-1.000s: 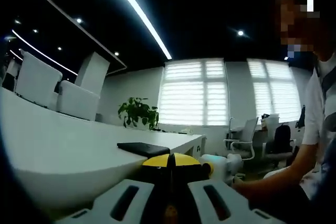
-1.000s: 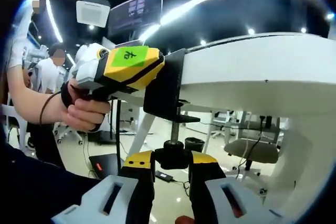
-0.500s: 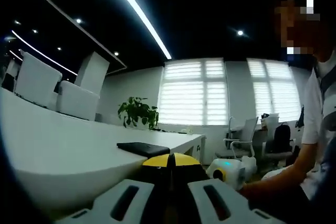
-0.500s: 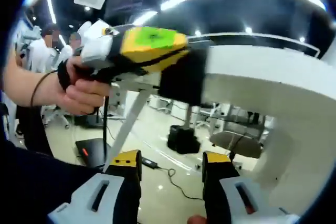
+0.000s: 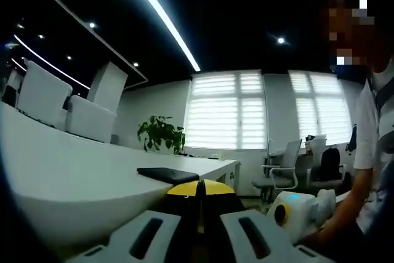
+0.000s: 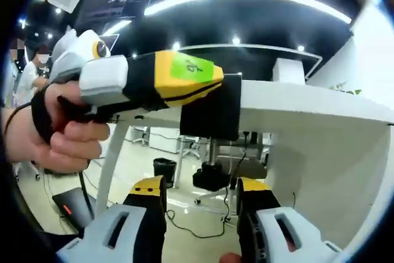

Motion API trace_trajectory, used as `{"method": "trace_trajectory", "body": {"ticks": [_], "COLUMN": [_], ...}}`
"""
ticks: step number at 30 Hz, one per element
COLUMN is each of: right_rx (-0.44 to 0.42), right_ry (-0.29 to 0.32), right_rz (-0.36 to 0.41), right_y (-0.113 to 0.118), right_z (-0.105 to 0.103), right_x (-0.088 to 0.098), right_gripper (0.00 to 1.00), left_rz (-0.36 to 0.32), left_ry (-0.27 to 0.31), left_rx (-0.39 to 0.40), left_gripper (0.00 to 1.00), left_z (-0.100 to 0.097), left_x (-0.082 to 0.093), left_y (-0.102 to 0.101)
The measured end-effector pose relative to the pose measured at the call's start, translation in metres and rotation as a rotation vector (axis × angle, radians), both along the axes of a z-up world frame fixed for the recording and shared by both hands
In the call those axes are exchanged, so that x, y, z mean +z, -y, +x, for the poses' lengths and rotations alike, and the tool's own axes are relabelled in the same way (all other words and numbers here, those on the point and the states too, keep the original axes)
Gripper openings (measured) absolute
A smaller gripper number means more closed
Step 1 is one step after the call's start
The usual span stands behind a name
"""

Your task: Clamp the fixed fixture on the desktop, loosen the retaining clip, secure it to the edge of the desk, and tighten the retaining clip.

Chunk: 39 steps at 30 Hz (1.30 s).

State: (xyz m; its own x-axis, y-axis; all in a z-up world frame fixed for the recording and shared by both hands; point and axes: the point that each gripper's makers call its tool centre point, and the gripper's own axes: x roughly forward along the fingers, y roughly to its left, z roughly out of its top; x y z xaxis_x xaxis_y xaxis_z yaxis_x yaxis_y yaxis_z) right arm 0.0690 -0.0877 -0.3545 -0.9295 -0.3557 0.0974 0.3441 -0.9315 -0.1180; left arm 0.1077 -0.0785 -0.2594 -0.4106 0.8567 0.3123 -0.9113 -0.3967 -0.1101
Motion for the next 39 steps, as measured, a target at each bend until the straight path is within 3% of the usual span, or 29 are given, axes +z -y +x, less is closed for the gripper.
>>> {"method": "trace_trajectory", "body": {"ticks": [6,18,22,23,27,32,39], "right_rx": [-0.015,0.094,0.207,0.272,0.44,0.545,0.614], "right_ry": [-0.008,-0.034,-0.069,-0.073,-0.04,-0.003,0.014], "right_rz": [-0.024,-0.019,0.039,0.041,0.024,0.01,-0.025], "right_y": [-0.007,-0.006,-0.002,0.0,0.001,0.003,0.003], "right_z": [-0.004,0.0,-0.006,-0.006,-0.007,-0.009,-0.009], "right_x": [0.002,0.003,0.005,0.006,0.005,0.004,0.003], "right_gripper": [0.24,0.24,0.24,0.24,0.24,0.24,0.24], "left_rz": [0.004,0.006,-0.005,-0.006,-0.003,0.007,0.007], "left_ry": [-0.001,0.006,-0.008,-0.011,-0.006,-0.007,-0.002], "left_rx": [0.0,-0.003,-0.001,0.001,0.0,-0.002,-0.005], "left_gripper": [0.02,0.02,0.02,0.02,0.02,0.02,0.02], "left_z": [0.0,0.0,0.001,0.001,0.0,0.0,0.0], "left_x": [0.0,0.001,0.0,0.0,0.0,0.001,0.001], "left_y": [0.0,0.0,-0.001,-0.001,0.0,0.0,0.0]}}
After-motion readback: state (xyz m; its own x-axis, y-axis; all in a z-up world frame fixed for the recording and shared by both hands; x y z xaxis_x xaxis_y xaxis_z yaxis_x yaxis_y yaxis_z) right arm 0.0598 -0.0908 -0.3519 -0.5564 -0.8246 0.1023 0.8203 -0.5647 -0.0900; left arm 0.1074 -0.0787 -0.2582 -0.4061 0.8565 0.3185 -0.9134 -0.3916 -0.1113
